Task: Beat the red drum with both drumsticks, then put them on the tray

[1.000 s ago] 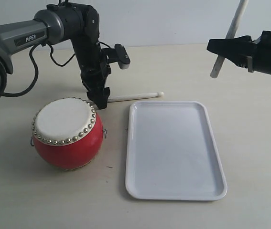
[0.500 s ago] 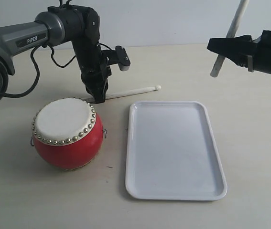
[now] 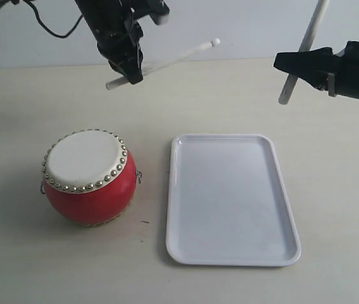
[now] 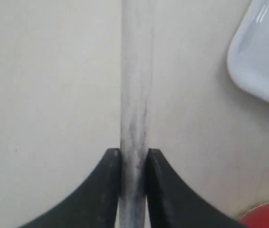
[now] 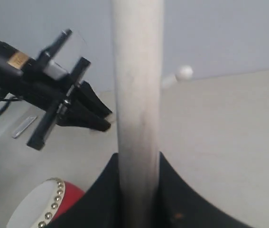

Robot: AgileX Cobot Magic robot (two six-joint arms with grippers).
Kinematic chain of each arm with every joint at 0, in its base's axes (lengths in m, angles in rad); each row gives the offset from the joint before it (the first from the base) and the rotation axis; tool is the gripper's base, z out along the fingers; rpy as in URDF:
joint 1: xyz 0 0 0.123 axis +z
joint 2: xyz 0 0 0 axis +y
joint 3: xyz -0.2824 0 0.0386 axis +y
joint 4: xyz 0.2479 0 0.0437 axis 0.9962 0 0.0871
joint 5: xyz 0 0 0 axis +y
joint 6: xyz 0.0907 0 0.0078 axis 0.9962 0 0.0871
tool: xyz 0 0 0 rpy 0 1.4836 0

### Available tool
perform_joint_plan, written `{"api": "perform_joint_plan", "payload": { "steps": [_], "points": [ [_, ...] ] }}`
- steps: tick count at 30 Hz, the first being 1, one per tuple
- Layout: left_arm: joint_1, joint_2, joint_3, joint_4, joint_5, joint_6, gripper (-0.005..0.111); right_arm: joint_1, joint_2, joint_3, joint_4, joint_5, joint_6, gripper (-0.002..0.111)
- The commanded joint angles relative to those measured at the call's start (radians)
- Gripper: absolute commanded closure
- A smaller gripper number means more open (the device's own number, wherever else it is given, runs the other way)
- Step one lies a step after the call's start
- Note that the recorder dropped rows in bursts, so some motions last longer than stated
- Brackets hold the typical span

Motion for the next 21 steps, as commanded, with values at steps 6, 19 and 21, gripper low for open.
{"api": "perform_joint_plan", "payload": {
  "steps": [6,19,21],
  "points": [
    [0.011,-0.198,0.153,-0.073,-0.003,-0.303,0.107,0.153,-0.141,-0.215,-0.483,0.249,0.720,0.108],
    [0.011,-0.690,0.776,-0.115,-0.247,-0.431,0.107,0.221,-0.427,-0.272,-0.483,0.181,0.711,0.108],
    [0.011,-0.777,0.864,-0.117,-0.298,-0.428,0.107,0.221,-0.449,-0.272,-0.483,0.221,0.616,0.108]
  ]
}}
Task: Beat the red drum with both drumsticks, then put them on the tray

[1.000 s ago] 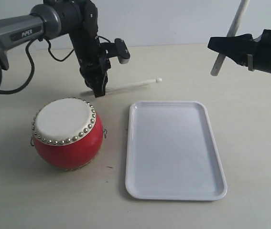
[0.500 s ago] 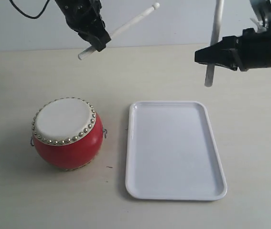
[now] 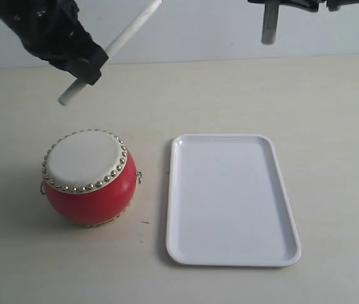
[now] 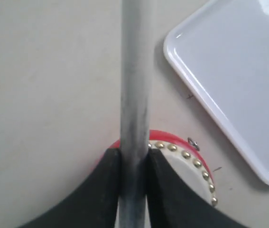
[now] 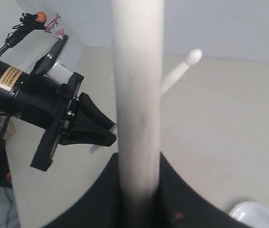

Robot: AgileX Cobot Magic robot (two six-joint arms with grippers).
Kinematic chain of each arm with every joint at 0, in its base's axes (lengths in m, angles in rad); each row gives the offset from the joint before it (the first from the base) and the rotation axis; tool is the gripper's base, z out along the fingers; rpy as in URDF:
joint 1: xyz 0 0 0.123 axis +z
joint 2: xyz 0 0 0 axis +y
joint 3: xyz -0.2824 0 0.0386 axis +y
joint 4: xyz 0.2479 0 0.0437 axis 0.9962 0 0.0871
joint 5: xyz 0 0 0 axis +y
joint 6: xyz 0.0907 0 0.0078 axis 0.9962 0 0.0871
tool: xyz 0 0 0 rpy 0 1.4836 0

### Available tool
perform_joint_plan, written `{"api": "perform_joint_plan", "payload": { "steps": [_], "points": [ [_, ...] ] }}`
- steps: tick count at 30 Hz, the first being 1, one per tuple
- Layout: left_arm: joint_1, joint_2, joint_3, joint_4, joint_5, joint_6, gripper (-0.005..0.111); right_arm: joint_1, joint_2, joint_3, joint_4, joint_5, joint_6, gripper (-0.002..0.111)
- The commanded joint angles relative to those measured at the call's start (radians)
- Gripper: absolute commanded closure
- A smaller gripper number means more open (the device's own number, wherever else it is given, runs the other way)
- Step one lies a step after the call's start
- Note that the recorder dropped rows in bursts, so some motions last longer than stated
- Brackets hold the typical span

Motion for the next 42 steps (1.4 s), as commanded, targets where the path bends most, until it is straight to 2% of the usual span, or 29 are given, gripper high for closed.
{"api": "perform_joint_plan", "payload": {
  "steps": [1,2,3,4,5,8,10,12,13,14,15,17,18,19,20,21,24,27,31,33,36,39,42],
  "points": [
    [0.002,-0.225,0.222,-0.031,-0.148,-0.007,0.107,0.001,-0.053,-0.007,-0.004,0.101,-0.293,0.108],
    [0.002,-0.254,0.247,-0.031,-0.162,-0.007,0.107,0.001,-0.051,-0.007,-0.004,0.141,-0.378,0.108],
    [0.002,-0.318,0.299,-0.051,-0.194,-0.007,0.107,0.001,-0.043,-0.007,-0.004,0.299,-0.523,0.108],
    [0.002,-0.341,0.316,-0.061,-0.203,-0.007,0.107,0.001,-0.036,-0.007,-0.004,0.409,-0.567,0.108],
    [0.002,-0.388,0.346,-0.076,-0.215,-0.005,0.107,0.018,0.000,-0.007,-0.004,0.672,-0.643,0.108],
    [0.002,-0.451,0.373,-0.072,-0.202,-0.005,0.107,0.020,0.127,-0.004,-0.004,1.066,-0.746,0.108],
    [0.002,-0.453,0.373,-0.069,-0.150,-0.005,0.107,0.020,0.166,-0.001,0.015,1.113,-0.762,0.108],
    [0.002,-0.439,0.373,-0.064,-0.114,-0.005,0.107,0.039,0.175,0.017,0.146,1.173,-0.909,0.108],
    [0.002,-0.434,0.373,-0.064,-0.096,-0.005,0.107,0.053,0.182,0.017,0.227,1.274,-1.027,0.108],
    [0.002,-0.435,0.373,-0.068,-0.073,-0.005,0.107,0.073,0.191,0.013,0.392,1.431,-1.259,0.108],
    [0.002,-0.435,0.373,-0.068,-0.061,-0.005,0.107,0.078,0.196,0.000,0.514,1.501,-1.376,0.108],
    [0.002,-0.435,0.373,-0.061,-0.012,-0.005,0.107,0.094,0.176,-0.027,1.085,1.543,-1.793,0.108],
    [0.002,-0.432,0.373,-0.052,0.004,-0.005,0.107,0.108,0.168,-0.038,1.227,1.576,-1.929,0.108],
    [0.002,-0.424,0.373,-0.029,0.031,-0.005,0.107,0.143,0.154,-0.070,1.441,1.680,-2.148,0.108],
    [0.002,-0.419,0.373,-0.021,0.044,-0.011,0.107,0.164,0.150,-0.097,1.510,1.758,-2.208,0.108],
    [0.002,-0.409,0.373,-0.007,0.065,-0.012,0.107,0.209,0.150,-0.160,1.558,1.944,-2.237,0.108],
    [0.002,-0.386,0.373,0.011,0.136,-0.012,0.107,0.310,0.150,-0.282,1.592,2.249,-2.199,0.108],
    [0.002,-0.381,0.373,0.077,0.157,-0.049,0.107,0.363,0.132,-0.314,1.646,2.249,-2.188,0.108],
    [0.002,-0.381,0.386,0.176,0.194,-0.149,0.107,0.422,0.087,-0.314,1.864,2.249,-2.201,0.108],
    [0.002,-0.383,0.407,0.184,0.194,-0.178,0.107,0.459,0.071,-0.305,1.915,2.249,-2.203,0.108],
    [0.002,-0.406,0.479,0.187,0.194,-0.198,0.107,0.539,0.047,-0.248,1.918,2.249,-2.200,0.108],
    [0.002,-0.460,0.571,0.198,0.095,-0.258,0.107,0.601,0.033,-0.179,1.897,2.249,-2.172,0.108],
    [0.002,-0.519,0.632,0.187,0.100,-0.293,0.107,0.653,0.033,-0.111,1.903,2.249,-2.132,0.108]
  ]
}}
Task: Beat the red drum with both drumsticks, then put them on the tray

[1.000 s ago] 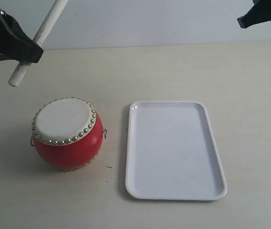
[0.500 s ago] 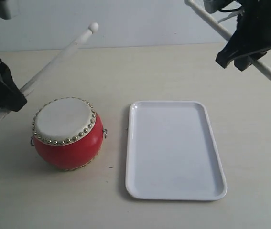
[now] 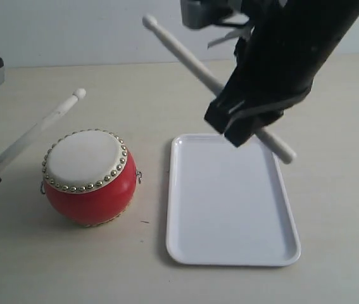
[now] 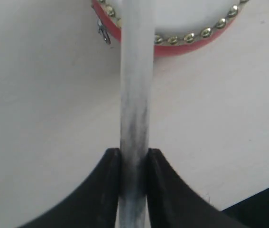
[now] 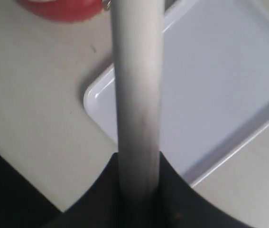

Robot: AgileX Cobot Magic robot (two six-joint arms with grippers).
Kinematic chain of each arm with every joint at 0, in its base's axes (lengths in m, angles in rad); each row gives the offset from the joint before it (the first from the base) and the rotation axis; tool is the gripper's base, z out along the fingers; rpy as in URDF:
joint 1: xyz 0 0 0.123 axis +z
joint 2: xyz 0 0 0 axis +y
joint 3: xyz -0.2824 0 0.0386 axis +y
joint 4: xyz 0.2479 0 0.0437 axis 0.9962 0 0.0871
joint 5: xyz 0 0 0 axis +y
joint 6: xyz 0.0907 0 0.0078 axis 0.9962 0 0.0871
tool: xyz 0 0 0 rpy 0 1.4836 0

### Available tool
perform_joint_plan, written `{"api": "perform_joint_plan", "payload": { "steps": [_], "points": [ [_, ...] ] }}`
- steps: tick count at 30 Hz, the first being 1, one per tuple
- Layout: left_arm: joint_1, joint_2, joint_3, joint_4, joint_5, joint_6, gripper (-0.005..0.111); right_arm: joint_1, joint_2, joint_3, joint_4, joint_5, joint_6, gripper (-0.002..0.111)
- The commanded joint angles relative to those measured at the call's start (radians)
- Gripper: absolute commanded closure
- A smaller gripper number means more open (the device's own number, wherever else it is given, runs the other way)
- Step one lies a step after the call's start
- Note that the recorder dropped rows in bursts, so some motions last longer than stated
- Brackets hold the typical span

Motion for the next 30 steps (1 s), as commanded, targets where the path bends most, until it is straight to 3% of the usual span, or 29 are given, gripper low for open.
{"api": "perform_joint_plan", "payload": {
  "steps": [1,6,11,17,23,30],
  "points": [
    [0.002,-0.097,0.101,-0.015,-0.030,-0.068,0.107,0.079,-0.006,0.101,0.007,0.002,0.044,0.108],
    [0.002,-0.180,0.241,-0.026,-0.104,-0.124,0.107,0.176,0.019,0.160,0.021,0.002,0.044,0.108],
    [0.002,-0.192,0.301,-0.066,-0.090,-0.124,0.107,0.241,0.086,0.162,0.021,0.002,0.046,0.108],
    [-0.001,-0.228,0.323,-0.135,-0.088,-0.057,0.107,0.246,0.179,0.160,0.015,-0.061,0.046,0.108],
    [-0.038,-0.262,0.323,-0.117,-0.048,-0.057,0.107,0.246,0.232,0.089,0.015,-0.067,0.046,0.108],
    [-0.038,-0.262,0.323,-0.079,-0.057,-0.067,0.107,0.246,0.234,-0.043,0.015,-0.067,0.043,0.108]
  ]
}}
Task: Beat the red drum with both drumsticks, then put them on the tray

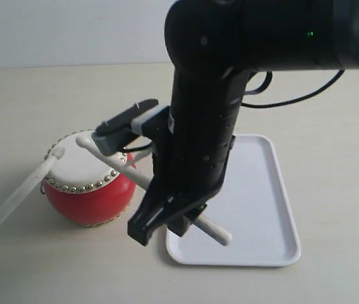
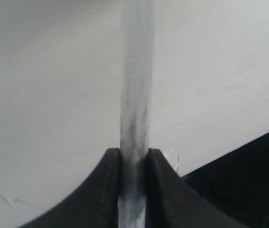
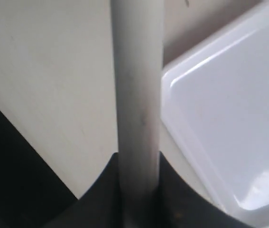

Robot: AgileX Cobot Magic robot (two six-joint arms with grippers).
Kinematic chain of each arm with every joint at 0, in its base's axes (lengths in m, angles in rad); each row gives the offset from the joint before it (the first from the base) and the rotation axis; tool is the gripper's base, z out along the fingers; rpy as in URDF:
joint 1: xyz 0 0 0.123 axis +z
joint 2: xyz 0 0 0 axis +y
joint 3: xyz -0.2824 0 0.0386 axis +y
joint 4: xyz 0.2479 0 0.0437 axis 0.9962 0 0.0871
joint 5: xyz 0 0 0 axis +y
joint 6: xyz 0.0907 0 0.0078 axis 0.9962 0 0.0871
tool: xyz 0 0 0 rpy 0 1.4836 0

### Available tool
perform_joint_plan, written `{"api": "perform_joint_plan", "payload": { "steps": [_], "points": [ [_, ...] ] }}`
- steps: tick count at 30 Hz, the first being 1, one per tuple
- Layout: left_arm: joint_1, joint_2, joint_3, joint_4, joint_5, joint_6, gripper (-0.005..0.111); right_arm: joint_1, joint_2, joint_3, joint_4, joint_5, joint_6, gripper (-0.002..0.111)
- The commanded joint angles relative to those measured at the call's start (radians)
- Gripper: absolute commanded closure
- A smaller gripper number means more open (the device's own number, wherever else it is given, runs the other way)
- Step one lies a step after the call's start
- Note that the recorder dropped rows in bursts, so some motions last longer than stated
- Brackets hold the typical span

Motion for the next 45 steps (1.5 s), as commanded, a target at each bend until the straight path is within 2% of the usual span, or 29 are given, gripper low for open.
{"api": "perform_joint_plan", "payload": {
  "steps": [1,7,11,14,21,30,36,45],
  "points": [
    [-0.008,-0.007,0.002,0.014,-0.009,-0.007,0.107,0.002,-0.001,-0.058,-0.006,-0.007,-0.003,0.108],
    [-0.008,-0.007,0.002,0.014,-0.009,-0.023,0.107,0.002,0.024,-0.056,-0.006,-0.019,-0.011,0.108],
    [-0.008,-0.020,-0.040,0.036,-0.004,-0.023,0.107,0.002,0.043,-0.056,-0.049,-0.019,-0.011,0.108],
    [-0.008,-0.040,-0.064,0.066,-0.006,-0.023,0.107,0.002,0.020,-0.067,-0.111,-0.021,0.014,0.108],
    [-0.008,-0.052,-0.078,0.078,-0.005,-0.025,0.107,0.002,-0.044,-0.080,-0.116,-0.030,0.016,0.108],
    [-0.008,-0.105,-0.167,0.078,0.007,-0.025,0.107,0.002,0.156,-0.075,-0.107,-0.006,0.017,0.108],
    [-0.008,-0.092,-0.130,0.092,-0.005,-0.025,0.107,0.002,0.222,-0.075,-0.111,0.022,0.047,0.108],
    [-0.008,0.055,-0.022,0.086,-0.058,-0.023,0.107,0.002,-0.025,-0.079,-0.112,0.016,0.069,0.108]
  ]
}}
